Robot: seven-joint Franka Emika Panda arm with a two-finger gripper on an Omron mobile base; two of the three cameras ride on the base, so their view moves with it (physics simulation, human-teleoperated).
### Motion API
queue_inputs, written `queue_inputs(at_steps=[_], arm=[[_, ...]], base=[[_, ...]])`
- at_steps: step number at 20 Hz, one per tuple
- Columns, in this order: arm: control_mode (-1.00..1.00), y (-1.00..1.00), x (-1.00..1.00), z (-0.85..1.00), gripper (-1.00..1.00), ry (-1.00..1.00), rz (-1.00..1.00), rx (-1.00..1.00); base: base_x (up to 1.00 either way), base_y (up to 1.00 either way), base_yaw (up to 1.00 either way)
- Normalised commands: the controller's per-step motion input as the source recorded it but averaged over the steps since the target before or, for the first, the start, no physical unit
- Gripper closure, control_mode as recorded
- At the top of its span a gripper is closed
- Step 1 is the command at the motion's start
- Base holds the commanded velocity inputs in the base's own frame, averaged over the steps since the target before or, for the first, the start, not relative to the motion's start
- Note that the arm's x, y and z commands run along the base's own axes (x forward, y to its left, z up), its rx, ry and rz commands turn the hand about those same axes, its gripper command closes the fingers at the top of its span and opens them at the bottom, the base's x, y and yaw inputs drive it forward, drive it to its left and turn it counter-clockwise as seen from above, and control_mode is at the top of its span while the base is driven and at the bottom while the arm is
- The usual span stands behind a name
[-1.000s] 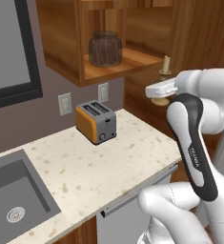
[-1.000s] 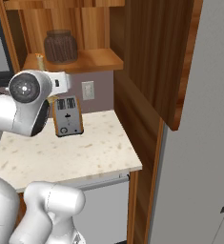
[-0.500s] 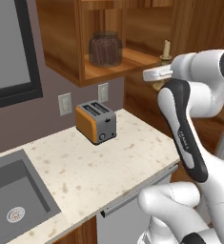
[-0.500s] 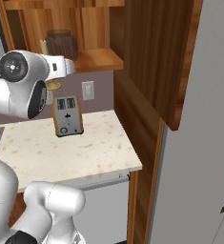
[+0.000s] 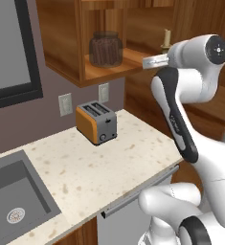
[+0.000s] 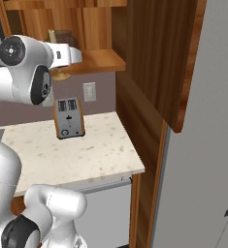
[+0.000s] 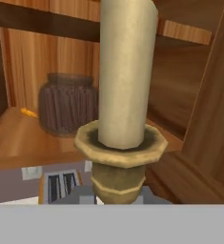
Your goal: Pick the candle and jar from the dining table and place them in the open cabinet. Close the cabinet after placing the objects.
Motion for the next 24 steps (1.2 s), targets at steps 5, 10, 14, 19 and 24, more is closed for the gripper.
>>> queue_inputs(at_steps=[5,10,14,19,24], arm=[[-1.0,0.0,0.27,0.02,1.0,-0.04,-0.04,-0.05],[-1.0,-0.01,0.29,0.0,1.0,-0.01,0.0,-0.02],[-1.0,-0.09,0.37,0.0,1.0,0.0,0.0,0.0],[-1.0,-0.09,0.38,0.0,1.0,0.0,0.0,0.0],[-1.0,-0.1,0.35,0.0,1.0,0.0,0.03,0.0]], base=[[0.0,0.0,0.0],[0.0,0.0,0.0],[0.0,0.0,0.0],[0.0,0.0,0.0],[0.0,0.0,0.0]])
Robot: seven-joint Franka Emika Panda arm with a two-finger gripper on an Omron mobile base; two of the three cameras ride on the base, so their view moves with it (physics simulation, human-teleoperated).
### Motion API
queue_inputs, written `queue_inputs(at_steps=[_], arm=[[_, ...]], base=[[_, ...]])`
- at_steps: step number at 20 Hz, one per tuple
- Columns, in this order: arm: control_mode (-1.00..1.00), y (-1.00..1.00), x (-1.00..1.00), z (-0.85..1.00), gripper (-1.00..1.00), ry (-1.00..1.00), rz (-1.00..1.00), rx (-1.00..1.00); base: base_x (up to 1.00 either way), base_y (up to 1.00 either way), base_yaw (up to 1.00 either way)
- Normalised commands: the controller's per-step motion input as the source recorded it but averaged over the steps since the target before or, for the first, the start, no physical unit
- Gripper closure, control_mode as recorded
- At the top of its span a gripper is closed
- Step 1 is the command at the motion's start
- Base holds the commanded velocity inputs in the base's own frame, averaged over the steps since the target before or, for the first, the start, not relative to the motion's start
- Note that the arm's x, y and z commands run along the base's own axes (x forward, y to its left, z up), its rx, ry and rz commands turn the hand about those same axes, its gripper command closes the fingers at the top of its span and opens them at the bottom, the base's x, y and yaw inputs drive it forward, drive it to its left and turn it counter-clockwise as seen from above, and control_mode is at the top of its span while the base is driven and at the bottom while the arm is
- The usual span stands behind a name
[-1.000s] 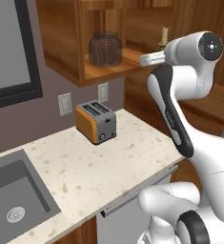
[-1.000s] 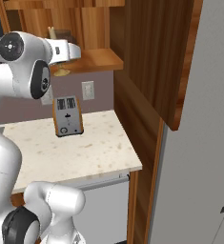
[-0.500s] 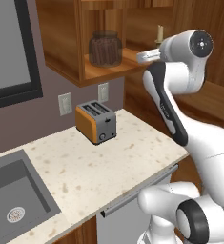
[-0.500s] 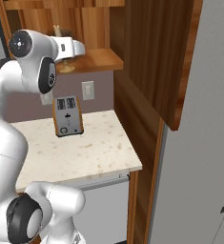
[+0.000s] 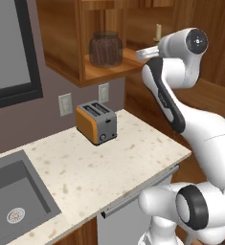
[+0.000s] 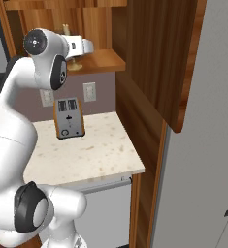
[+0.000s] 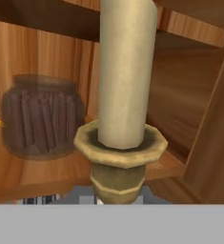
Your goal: Pick the candle and jar from the dining table and place them in the open cabinet. Close the cabinet after placing the objects.
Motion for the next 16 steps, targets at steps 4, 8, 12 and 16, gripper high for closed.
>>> queue_inputs(at_steps=[4,8,12,16], arm=[[-1.0,-0.08,0.33,0.0,1.0,0.0,0.11,0.0],[-1.0,0.0,0.35,0.0,1.0,0.0,0.1,0.0],[-1.0,0.0,0.34,0.0,1.0,0.0,0.05,0.0],[-1.0,0.0,0.29,0.0,1.0,0.0,0.01,0.0]], base=[[0.0,0.0,0.0],[0.0,0.0,0.0],[0.0,0.0,0.0],[0.0,0.0,0.0]])
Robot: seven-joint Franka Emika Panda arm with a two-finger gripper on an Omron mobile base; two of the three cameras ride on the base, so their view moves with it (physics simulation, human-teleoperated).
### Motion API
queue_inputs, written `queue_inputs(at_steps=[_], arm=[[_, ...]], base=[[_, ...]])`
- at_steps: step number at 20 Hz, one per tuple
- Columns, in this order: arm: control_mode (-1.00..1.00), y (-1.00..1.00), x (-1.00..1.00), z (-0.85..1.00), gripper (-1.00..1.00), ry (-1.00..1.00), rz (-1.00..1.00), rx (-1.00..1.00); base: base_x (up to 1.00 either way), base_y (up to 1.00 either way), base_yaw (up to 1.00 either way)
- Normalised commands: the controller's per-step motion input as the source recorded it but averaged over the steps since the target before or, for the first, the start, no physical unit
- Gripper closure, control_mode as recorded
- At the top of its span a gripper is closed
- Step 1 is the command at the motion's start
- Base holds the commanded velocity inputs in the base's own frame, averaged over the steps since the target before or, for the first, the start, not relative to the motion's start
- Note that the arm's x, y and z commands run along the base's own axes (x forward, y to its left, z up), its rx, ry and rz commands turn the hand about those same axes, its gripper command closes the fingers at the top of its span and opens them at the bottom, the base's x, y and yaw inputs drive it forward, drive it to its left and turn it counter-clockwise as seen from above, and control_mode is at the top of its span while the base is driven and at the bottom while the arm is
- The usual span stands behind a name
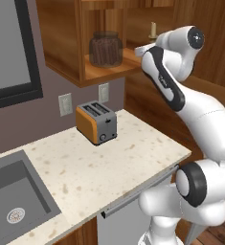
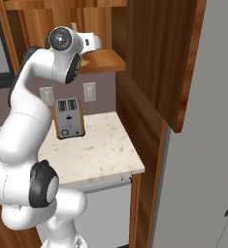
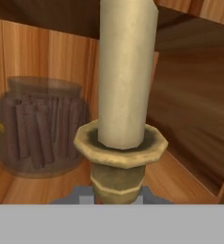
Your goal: Pick the candle and jar from the dining table and place them in the open cabinet. Close the cabinet after placing the objects.
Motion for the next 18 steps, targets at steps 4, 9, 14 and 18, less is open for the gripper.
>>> queue_inputs(at_steps=[4,9,14,18], arm=[[-1.0,0.0,0.27,0.0,1.0,0.0,0.0,0.0],[-1.0,0.0,0.15,-0.11,1.0,0.0,0.0,0.0],[-1.0,0.0,0.13,-0.23,1.0,-0.02,0.0,0.0],[-1.0,0.0,0.12,-0.14,1.0,0.0,0.0,0.01]], base=[[0.0,0.0,0.0],[0.0,0.0,0.0],[0.0,0.0,0.0],[0.0,0.0,0.0]])
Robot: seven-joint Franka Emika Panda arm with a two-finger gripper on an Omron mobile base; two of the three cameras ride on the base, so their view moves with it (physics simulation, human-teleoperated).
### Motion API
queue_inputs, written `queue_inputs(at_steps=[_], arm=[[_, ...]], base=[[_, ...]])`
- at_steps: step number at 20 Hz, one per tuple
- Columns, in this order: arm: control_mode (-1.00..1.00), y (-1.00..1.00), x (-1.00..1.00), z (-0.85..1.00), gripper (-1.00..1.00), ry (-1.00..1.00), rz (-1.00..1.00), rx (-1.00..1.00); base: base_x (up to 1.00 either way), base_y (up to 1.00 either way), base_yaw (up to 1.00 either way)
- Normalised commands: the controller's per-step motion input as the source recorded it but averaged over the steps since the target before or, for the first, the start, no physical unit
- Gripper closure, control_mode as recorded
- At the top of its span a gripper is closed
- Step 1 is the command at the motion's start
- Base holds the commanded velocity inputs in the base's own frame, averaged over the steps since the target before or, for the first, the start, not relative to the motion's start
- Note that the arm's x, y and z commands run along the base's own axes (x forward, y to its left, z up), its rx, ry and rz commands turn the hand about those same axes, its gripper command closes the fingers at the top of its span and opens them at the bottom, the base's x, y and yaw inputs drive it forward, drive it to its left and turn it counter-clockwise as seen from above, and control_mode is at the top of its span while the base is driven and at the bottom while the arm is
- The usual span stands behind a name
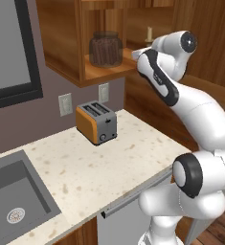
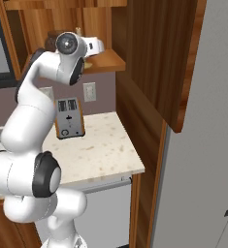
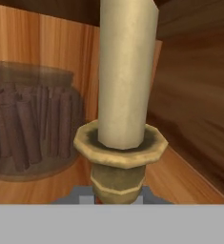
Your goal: Pick the candle and jar from the dining table and place them in the open cabinet. Close the cabinet after placing the objects.
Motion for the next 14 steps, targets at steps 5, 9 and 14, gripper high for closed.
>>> queue_inputs(at_steps=[5,9,14], arm=[[-1.0,0.0,0.22,-0.11,1.0,0.0,0.0,0.01],[-1.0,0.0,0.19,-0.06,1.0,0.0,0.0,0.01],[-1.0,-0.02,0.22,-0.01,1.0,0.0,0.0,0.02]], base=[[0.0,0.0,0.0],[0.0,0.0,0.0],[0.0,0.0,0.0]])
